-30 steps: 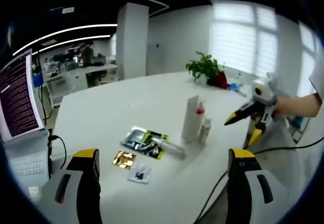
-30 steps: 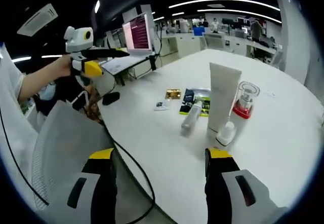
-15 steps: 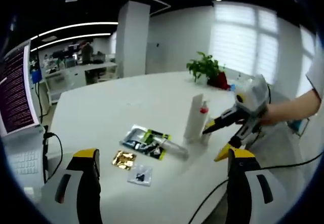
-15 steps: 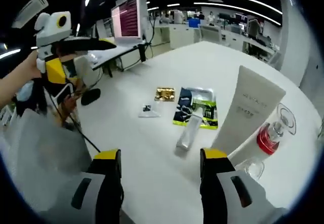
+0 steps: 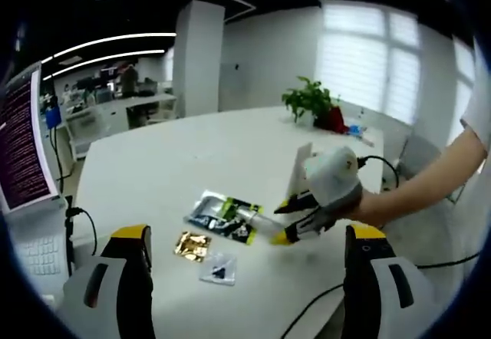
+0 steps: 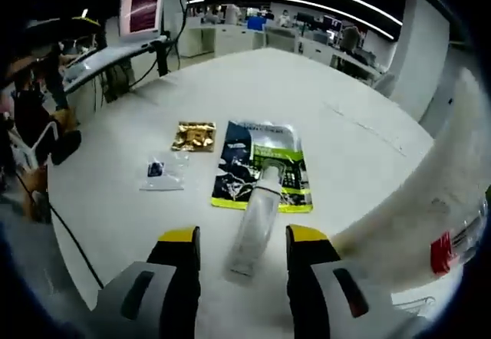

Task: Arrange the skincare products in the storage area until every visible bottle or jar stands upright without overlapping.

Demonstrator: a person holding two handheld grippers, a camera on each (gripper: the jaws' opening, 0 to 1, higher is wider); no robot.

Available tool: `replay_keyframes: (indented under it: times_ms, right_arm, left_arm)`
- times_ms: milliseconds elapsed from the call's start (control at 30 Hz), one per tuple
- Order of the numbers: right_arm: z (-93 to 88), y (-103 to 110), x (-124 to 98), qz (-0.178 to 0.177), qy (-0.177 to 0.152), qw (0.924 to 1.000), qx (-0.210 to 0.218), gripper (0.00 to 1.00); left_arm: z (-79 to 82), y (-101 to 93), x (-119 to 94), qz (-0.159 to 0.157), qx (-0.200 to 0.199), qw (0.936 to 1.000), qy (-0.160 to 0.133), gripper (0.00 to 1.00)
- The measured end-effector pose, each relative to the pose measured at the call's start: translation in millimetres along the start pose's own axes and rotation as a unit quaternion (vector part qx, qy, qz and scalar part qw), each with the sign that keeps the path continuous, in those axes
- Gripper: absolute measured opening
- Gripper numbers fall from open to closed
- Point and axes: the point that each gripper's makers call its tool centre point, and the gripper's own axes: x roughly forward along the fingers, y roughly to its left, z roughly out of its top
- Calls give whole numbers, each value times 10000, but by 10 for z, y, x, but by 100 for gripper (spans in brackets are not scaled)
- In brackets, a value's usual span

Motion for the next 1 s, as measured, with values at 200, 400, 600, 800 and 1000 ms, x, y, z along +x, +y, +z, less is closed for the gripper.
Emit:
replay_keyframes:
  times_ms: [200, 400, 600, 800, 1000]
  right_arm:
    - [-32, -34, 94, -124, 185, 9997, 135, 37]
    - [-14, -13, 135, -95, 255, 9994, 211, 34]
    - [-44, -28, 184, -125, 349, 9991, 195, 29]
    - [-91, -36, 187, -130, 460, 9988, 75, 27]
    - [-73, -5, 175, -96, 423, 9988, -234, 22]
  left_arm:
    - [-56, 19, 52, -66, -50, 10000, 23, 97]
    - [-111, 17, 73, -106, -98, 9999, 73, 97]
    - [-175, 21, 66, -106, -116, 9998, 135, 97]
    - [-207, 4, 74, -124, -144, 9997, 163, 96]
    - [-184, -54, 109, -173, -123, 9997, 155, 96]
